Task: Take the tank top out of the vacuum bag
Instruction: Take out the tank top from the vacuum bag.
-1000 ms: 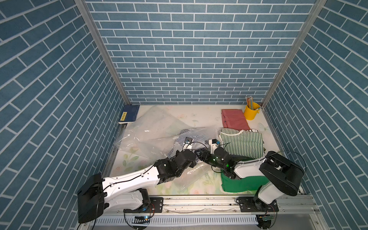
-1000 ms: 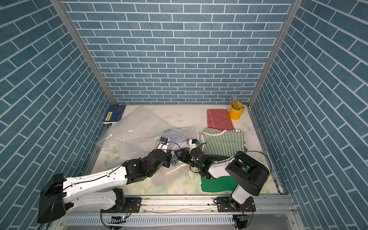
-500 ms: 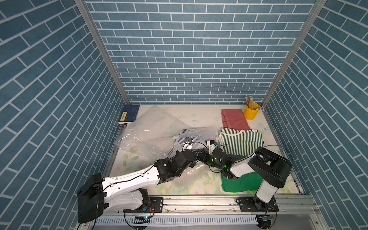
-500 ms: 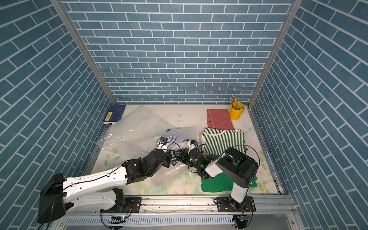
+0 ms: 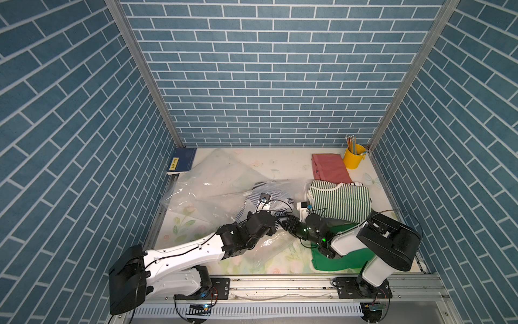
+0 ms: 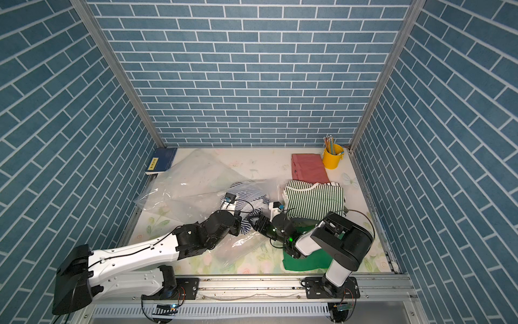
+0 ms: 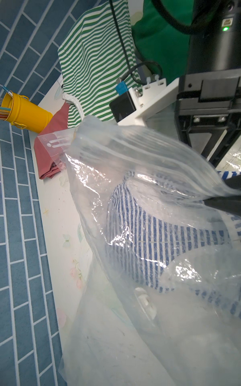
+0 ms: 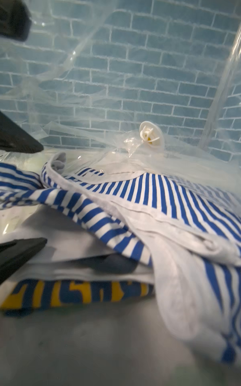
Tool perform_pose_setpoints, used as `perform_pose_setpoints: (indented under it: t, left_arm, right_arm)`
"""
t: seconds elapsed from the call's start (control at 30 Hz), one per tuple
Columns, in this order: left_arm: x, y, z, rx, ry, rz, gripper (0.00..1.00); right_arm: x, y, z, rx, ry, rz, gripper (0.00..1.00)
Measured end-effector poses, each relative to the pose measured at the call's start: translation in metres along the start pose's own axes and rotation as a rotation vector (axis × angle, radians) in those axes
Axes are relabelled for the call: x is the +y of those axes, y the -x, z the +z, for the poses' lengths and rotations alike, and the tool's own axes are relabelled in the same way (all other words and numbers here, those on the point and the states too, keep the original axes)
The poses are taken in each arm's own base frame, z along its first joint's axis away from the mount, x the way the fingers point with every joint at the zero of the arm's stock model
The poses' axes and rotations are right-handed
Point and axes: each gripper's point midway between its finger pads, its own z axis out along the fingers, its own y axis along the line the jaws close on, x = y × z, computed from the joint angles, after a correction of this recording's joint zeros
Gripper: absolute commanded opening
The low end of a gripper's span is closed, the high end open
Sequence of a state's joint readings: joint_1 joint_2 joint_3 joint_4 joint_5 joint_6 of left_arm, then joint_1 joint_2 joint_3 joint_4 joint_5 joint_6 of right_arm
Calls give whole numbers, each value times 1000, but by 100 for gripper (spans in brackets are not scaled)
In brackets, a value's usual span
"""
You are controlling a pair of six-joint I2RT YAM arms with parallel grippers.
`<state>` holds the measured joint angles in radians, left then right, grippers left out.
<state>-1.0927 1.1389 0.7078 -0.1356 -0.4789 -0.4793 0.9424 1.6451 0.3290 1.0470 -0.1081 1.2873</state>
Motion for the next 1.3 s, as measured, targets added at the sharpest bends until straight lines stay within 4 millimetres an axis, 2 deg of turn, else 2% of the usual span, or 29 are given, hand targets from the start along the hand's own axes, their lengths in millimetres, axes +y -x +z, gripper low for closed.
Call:
perform_pose_setpoints:
  t: [0.17, 0.3, 0.4, 0.6, 0.77, 0.87, 0.93, 1.07, 1.3]
  left_arm:
    - [-1, 1, 1, -5, -4, 1, 0]
    - [-2, 0, 2, -2, -2, 5, 0]
    - [-2, 0, 3, -2, -2, 5, 0]
    - [-2, 0, 2, -3, -3, 4, 0]
    - [-2, 1, 2, -5, -4, 2, 0]
    - [-2, 1, 2, -6, -4, 2, 0]
    - [-2, 1, 2, -7, -5, 1, 0]
    - [-2, 2, 1, -12, -7, -2, 0]
    - [-1, 1, 1, -14, -8, -4, 0]
  right_arm:
    - [-2, -2, 1, 3, 2, 24, 58]
    - [-2, -2, 14, 13, 4, 33, 57]
    - [8, 1, 28, 17, 27, 30, 62]
    - [25, 7, 56, 22, 66, 18, 58]
    - [23, 12, 59, 15, 51, 23, 63]
    - [13, 11, 55, 7, 29, 36, 64]
    - [4, 9, 51, 3, 8, 49, 62]
    - [4, 12, 53, -2, 11, 59, 57]
    - [24, 24, 88, 3, 53, 44, 52]
